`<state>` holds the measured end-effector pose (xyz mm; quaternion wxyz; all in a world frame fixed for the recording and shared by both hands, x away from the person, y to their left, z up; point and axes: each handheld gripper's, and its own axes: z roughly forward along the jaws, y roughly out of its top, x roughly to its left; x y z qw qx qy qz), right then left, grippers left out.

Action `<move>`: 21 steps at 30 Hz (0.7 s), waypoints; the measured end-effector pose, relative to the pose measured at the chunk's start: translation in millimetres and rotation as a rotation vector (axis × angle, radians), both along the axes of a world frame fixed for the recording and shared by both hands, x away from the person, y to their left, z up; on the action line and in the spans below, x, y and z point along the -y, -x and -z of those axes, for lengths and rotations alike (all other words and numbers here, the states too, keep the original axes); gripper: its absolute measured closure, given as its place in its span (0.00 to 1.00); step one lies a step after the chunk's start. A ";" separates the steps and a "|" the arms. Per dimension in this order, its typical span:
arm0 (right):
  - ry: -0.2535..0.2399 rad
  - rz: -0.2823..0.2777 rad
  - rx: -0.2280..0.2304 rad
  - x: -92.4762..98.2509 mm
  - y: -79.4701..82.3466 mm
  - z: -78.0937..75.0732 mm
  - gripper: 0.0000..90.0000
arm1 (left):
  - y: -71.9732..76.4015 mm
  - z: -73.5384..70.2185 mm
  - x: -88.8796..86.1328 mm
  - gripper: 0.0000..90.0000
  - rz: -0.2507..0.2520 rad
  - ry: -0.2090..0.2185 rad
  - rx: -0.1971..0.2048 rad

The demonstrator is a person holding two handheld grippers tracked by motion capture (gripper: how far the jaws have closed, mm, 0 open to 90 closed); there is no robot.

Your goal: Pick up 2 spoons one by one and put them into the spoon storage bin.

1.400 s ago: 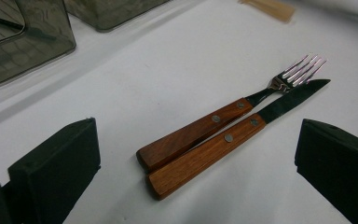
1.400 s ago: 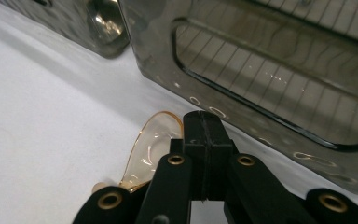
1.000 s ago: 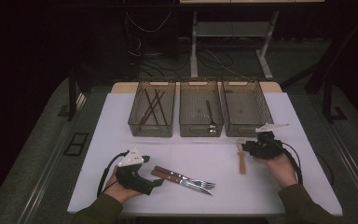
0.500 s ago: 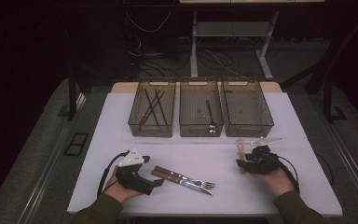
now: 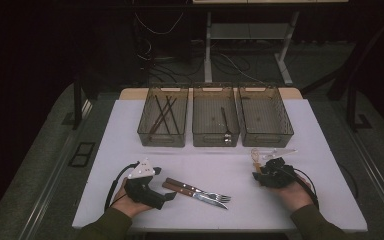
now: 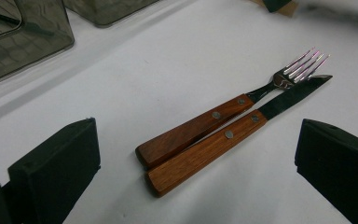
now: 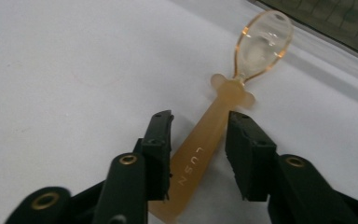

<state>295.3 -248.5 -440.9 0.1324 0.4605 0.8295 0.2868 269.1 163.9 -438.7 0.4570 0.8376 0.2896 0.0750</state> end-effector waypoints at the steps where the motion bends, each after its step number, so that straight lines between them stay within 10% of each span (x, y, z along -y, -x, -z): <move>1: -0.002 -0.004 -0.002 -0.2 0.1 -0.2 0.74 | 0.0 0.0 0.1 0.00 0.000 -0.001 0.000; 21: -0.018 -0.056 0.011 3.1 -1.2 -4.6 0.85 | -0.1 -0.4 -0.6 0.00 0.004 -0.001 -0.002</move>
